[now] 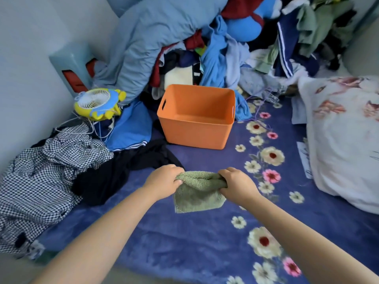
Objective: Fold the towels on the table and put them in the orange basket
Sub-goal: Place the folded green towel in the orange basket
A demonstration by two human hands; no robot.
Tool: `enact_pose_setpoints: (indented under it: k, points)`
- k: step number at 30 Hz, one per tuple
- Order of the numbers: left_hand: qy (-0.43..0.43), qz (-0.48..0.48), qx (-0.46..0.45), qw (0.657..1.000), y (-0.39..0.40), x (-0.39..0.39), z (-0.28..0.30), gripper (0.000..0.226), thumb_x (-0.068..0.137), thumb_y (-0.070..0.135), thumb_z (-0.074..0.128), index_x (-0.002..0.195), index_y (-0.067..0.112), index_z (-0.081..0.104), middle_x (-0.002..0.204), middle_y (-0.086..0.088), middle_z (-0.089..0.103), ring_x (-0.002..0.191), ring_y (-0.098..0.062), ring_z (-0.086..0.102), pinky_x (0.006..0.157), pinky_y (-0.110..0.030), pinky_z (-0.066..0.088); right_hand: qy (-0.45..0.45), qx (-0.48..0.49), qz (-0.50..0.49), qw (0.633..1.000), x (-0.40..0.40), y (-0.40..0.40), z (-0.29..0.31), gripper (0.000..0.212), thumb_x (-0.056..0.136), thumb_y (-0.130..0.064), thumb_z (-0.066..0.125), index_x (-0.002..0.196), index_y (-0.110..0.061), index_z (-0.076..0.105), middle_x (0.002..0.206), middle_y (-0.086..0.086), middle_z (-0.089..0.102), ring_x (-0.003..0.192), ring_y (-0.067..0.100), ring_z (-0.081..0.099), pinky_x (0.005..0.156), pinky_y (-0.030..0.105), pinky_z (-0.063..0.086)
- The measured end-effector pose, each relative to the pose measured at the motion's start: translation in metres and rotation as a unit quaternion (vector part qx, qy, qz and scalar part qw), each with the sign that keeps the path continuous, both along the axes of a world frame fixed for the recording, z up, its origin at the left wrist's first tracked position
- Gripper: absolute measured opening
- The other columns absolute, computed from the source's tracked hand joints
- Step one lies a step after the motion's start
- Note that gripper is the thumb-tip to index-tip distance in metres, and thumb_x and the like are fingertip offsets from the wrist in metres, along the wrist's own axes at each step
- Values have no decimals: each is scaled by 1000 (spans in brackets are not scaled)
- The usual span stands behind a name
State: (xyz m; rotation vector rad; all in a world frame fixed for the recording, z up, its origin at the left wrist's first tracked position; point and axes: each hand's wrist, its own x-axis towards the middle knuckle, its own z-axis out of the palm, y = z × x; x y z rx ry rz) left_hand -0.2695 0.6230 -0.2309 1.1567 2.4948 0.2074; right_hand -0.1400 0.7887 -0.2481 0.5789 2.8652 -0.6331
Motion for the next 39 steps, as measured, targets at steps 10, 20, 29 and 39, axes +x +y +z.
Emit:
enact_pose_setpoints:
  k: [10, 20, 29, 39]
  points:
    - [17, 26, 33, 999, 80, -111, 23, 40, 92, 22, 53, 131, 14, 48, 130, -6, 52, 112, -23, 53, 92, -32, 42, 35, -3, -25, 999, -114, 74, 21, 27, 76, -10, 56, 102, -4, 56, 103, 13, 57, 95, 32, 56, 71, 36, 47]
    - [-11, 58, 164, 985, 160, -227, 27, 33, 88, 12, 56, 122, 13, 57, 123, -6, 53, 109, -22, 52, 87, -20, 33, 118, 12, -83, 989, -219, 143, 34, 33, 75, -7, 57, 108, -6, 58, 99, 11, 55, 91, 29, 54, 69, 31, 43]
    - [99, -14, 136, 986, 228, -334, -18, 30, 89, 19, 55, 118, 17, 56, 119, -3, 55, 111, -23, 51, 85, -32, 41, 137, 83, -97, 982, -321, 210, -13, 35, 77, -10, 56, 112, -7, 53, 112, 11, 57, 104, 31, 51, 69, 27, 32]
    - [7, 41, 68, 997, 255, -407, -125, 24, 89, 12, 54, 113, 9, 54, 119, -12, 55, 108, -28, 53, 87, -31, 39, 50, -37, -118, 991, -406, 231, -117, 37, 79, -7, 59, 115, -6, 48, 105, 19, 54, 96, 32, 53, 73, 30, 40]
